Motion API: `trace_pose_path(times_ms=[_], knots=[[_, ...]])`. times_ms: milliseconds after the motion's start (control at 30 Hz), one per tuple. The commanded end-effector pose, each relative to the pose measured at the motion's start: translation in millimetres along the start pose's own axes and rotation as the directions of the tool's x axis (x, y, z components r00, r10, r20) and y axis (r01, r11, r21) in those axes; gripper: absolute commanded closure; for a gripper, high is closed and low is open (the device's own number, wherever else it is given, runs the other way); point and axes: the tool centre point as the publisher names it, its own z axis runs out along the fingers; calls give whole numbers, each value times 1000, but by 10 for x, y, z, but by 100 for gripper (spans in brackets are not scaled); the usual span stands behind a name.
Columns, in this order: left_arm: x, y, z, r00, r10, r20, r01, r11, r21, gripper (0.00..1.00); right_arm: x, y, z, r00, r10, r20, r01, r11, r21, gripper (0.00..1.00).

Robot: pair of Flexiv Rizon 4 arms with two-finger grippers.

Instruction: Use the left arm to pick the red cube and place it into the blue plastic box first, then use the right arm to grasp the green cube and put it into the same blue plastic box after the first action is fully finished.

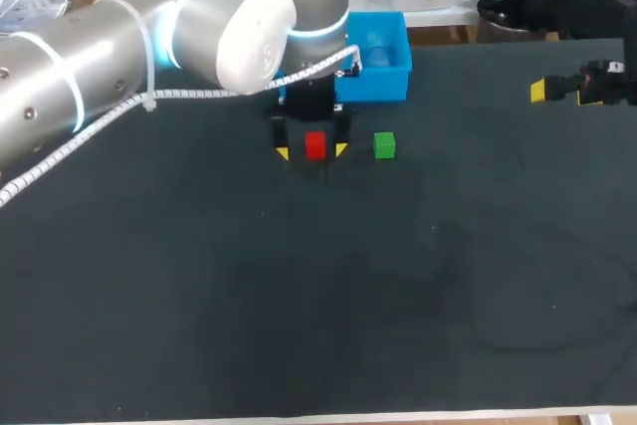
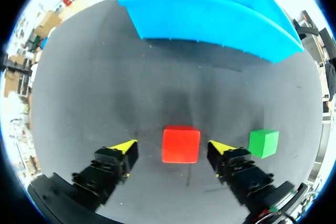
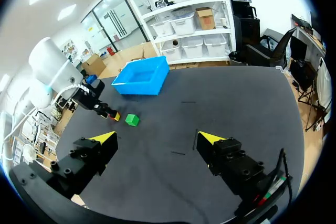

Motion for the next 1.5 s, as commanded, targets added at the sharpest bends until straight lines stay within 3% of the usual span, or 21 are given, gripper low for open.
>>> trace_pose_path(times_ms=[33,333,567,900,1300,1500], knots=[[-18,-24,30,1000,4,-5,-4,1000,2,100,0,1,0,1000,0,0,0,1000,0,0],[17,-17,6,1000,7,0,-7,1000,2,100,0,1,0,1000,0,0,0,1000,0,0],[-2,-93,-331,996,57,71,-58,998,19,100,0,1,0,1000,0,0,0,1000,0,0],[-208,-171,-862,975,98,199,-110,993,51,100,0,1,0,1000,0,0,0,1000,0,0],[-381,-238,-1084,962,125,242,-151,984,91,100,0,1,0,1000,0,0,0,1000,0,0],[-575,-250,-1132,955,150,257,-196,967,165,100,0,1,0,1000,0,0,0,1000,0,0]])
